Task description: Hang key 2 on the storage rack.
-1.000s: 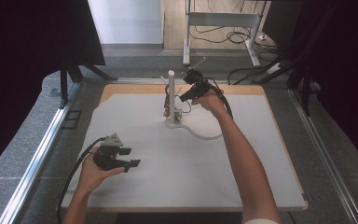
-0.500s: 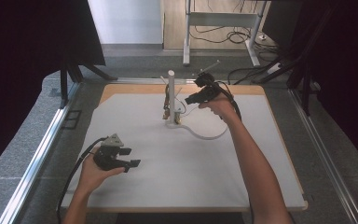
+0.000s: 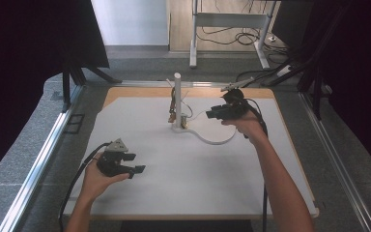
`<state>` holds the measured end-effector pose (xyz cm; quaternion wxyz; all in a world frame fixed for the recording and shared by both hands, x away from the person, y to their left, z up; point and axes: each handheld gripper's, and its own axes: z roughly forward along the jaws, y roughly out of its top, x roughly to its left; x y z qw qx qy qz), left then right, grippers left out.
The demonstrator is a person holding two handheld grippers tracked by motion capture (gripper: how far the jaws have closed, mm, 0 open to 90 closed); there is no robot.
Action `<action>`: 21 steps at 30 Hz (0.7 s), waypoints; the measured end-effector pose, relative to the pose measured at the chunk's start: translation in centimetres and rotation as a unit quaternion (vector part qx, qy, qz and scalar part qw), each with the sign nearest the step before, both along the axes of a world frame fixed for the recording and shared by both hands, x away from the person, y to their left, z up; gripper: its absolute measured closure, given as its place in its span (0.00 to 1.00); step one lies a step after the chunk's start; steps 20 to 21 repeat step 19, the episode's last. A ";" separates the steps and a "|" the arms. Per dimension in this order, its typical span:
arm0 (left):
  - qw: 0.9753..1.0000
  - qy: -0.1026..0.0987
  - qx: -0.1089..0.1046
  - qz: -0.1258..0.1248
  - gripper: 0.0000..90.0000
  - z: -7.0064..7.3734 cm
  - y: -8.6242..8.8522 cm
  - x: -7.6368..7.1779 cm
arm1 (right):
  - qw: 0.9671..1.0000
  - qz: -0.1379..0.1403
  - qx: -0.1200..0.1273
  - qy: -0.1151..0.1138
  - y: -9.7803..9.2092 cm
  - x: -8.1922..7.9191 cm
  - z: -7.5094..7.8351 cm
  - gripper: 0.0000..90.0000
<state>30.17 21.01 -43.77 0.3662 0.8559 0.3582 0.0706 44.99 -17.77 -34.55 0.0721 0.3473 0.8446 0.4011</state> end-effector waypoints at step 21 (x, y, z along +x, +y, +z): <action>1.000 0.001 0.006 0.005 0.41 0.1 0.0 -0.1 | 1.000 -0.017 0.015 -0.015 -5.4 -6.4 -6.7 0.62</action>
